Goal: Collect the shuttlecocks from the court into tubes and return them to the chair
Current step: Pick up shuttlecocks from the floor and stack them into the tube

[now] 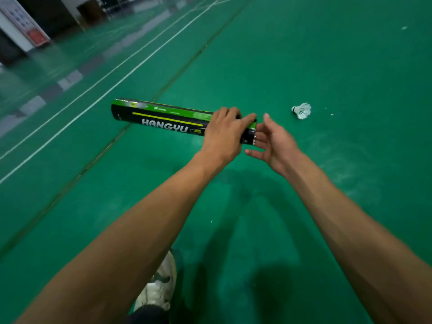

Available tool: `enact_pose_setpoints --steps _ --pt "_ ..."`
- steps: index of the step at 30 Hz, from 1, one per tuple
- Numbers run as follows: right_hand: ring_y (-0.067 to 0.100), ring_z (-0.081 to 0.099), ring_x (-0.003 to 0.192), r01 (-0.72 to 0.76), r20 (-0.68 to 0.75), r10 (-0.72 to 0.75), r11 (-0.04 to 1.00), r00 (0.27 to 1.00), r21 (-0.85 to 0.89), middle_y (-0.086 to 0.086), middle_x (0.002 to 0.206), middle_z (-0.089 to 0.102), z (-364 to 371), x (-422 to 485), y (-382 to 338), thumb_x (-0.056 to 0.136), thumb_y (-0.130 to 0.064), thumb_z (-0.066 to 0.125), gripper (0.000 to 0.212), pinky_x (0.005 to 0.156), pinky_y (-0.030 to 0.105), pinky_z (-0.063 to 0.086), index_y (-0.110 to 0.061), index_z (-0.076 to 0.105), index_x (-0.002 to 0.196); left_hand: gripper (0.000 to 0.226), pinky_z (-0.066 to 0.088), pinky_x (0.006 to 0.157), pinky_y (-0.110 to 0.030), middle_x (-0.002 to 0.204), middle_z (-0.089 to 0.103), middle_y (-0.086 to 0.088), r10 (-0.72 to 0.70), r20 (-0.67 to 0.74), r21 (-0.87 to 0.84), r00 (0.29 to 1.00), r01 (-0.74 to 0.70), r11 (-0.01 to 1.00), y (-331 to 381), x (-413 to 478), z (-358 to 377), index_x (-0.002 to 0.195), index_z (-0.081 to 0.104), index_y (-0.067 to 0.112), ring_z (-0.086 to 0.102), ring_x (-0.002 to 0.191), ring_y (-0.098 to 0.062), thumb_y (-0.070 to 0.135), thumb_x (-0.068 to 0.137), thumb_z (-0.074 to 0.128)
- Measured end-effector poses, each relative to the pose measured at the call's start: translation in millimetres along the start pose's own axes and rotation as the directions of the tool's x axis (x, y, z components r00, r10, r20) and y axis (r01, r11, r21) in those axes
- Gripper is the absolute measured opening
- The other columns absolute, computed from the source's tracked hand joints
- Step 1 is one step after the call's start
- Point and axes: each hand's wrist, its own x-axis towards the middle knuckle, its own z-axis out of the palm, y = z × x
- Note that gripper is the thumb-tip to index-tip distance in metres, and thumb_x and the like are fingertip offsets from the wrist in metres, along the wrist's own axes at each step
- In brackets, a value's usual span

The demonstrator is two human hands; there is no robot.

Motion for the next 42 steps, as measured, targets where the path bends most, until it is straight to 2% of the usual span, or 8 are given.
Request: enact_pose_setpoints --steps 5,9,15,19,25,29,32,42 --pt "0.022 0.059 0.102 0.033 -0.076 -0.034 0.999 0.997 -0.019 0.014 0.106 0.05 -54 -5 -11 0.104 -0.05 0.044 0.036 0.064 0.035 0.061 -0.016 0.054 0.113 0.078 0.039 0.098 -0.041 0.122 0.061 -0.007 0.14 0.003 -0.104 0.99 -0.139 0.985 42 29 22 0.147 0.052 0.031 0.053 0.112 -0.032 0.02 0.074 0.078" --pt "0.015 0.057 0.087 0.092 -0.138 -0.092 0.996 0.986 -0.003 0.003 0.082 0.054 -81 -25 -23 0.105 -0.046 0.044 0.031 0.062 0.033 0.062 -0.021 0.058 0.092 0.078 0.038 0.1 -0.041 0.122 0.061 -0.009 0.2 -0.03 -0.255 0.979 -0.201 0.946 76 45 40 0.147 0.054 0.027 0.054 0.114 -0.032 0.019 0.073 0.08" --pt "0.011 0.057 0.086 0.176 -0.177 -0.205 0.97 0.963 -0.167 0.0 0.099 0.067 -93 -39 -24 0.105 -0.045 0.041 0.027 0.063 0.031 0.041 -0.028 0.062 0.107 0.085 0.038 0.103 -0.04 0.122 0.062 -0.008 0.311 -0.091 -0.405 0.946 -0.321 0.856 116 61 56 0.143 0.06 0.026 0.053 0.116 -0.031 0.026 0.064 0.09" --pt "0.014 0.06 0.088 0.211 -0.212 -0.243 0.964 0.947 -0.161 0.001 0.099 0.068 -86 -34 -34 0.105 -0.04 0.044 0.025 0.063 0.033 0.047 -0.027 0.065 0.104 0.086 0.038 0.105 -0.038 0.124 0.061 -0.006 0.379 -0.104 -0.426 0.919 -0.386 0.818 110 81 55 0.147 0.056 0.028 0.052 0.118 -0.028 0.024 0.067 0.089" --pt "0.025 0.074 0.082 0.261 -0.514 -0.534 0.819 0.671 -0.511 0.014 0.087 0.075 -92 -14 -64 0.106 -0.029 0.049 0.037 0.053 0.031 0.056 -0.008 0.072 0.086 0.078 0.045 0.097 -0.043 0.118 0.064 -0.008 0.297 -0.189 -0.456 0.936 -0.352 0.818 95 117 61 0.143 0.058 0.027 0.056 0.108 -0.032 0.014 0.07 0.082" --pt "0.012 0.073 0.103 0.21 -0.346 -0.54 0.722 0.767 -0.66 0.007 0.105 0.077 -93 -14 -67 0.105 -0.028 0.053 0.027 0.072 0.041 0.063 -0.013 0.075 0.102 0.079 0.044 0.097 -0.041 0.121 0.063 -0.006 0.313 -0.196 -0.482 0.929 -0.369 0.794 89 138 66 0.146 0.056 0.028 0.055 0.11 -0.029 0.015 0.073 0.083" --pt "0.011 0.067 0.115 0.17 -0.334 -0.457 0.762 0.824 -0.624 0.006 0.118 0.073 -94 -6 -65 0.106 -0.031 0.051 0.031 0.08 0.043 0.063 -0.011 0.073 0.114 0.077 0.042 0.096 -0.039 0.121 0.063 -0.005 0.354 -0.22 -0.498 0.909 -0.417 0.76 94 144 74 0.145 0.057 0.029 0.055 0.11 -0.028 0.016 0.074 0.082" --pt "0.007 0.063 0.119 0.01 -0.461 -0.357 0.799 0.813 -0.601 0.001 0.123 0.071 -77 3 -82 0.104 -0.045 0.049 0.041 0.084 0.042 0.062 -0.013 0.071 0.117 0.063 0.043 0.095 -0.04 0.119 0.064 -0.005 0.332 -0.301 -0.643 0.894 -0.447 0.622 95 161 86 0.142 0.061 0.029 0.055 0.108 -0.028 0.018 0.082 0.077"
